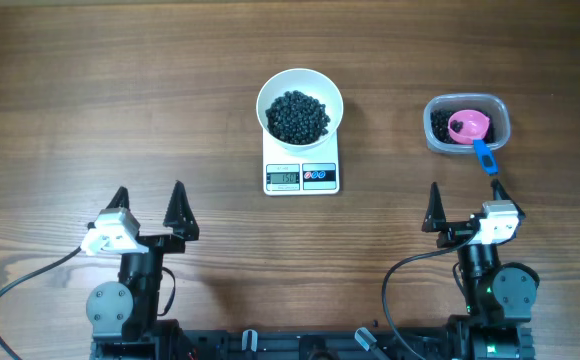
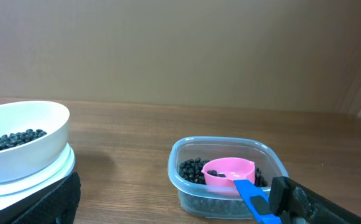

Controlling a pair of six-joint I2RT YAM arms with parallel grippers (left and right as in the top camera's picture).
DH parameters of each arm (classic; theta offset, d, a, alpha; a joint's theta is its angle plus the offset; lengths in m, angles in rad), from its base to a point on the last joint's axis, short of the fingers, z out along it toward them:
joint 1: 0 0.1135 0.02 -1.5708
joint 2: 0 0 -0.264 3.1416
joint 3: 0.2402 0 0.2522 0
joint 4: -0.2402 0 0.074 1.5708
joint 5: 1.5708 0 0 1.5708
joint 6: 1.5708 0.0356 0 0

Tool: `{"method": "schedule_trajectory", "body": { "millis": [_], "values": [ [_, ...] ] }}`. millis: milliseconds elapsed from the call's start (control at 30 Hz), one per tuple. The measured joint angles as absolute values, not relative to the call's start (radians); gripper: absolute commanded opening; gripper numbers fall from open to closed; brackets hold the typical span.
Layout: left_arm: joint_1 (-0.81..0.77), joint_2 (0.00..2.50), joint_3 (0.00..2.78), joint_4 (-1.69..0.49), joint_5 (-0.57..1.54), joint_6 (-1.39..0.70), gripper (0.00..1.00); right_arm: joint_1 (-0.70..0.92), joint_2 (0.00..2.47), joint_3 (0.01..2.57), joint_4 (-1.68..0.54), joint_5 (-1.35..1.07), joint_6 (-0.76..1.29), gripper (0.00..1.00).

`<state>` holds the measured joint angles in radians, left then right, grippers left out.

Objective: Scoop item into bowl and weigh 150g on scale

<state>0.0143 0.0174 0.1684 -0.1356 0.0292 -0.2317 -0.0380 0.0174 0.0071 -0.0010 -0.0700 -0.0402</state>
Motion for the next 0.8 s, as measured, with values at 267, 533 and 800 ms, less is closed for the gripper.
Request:
{"method": "schedule_trajectory", "body": {
  "millis": [267,533,800],
  "values": [
    [0.02,0.016,0.137,-0.052,0.036,-0.232,1.0,-0.038,0.017,0.007,-0.001,-0.07,-0.04,1.0],
    [0.02,0.015,0.049,0.089,0.041,-0.232,1.0,-0.038,0.017,0.007,-0.001,-0.07,-0.041,1.0],
    [0.02,0.015,0.016,0.139,0.055,-0.232,1.0,-0.038,0.017,0.007,-0.001,-0.07,-0.04,1.0]
  ]
}}
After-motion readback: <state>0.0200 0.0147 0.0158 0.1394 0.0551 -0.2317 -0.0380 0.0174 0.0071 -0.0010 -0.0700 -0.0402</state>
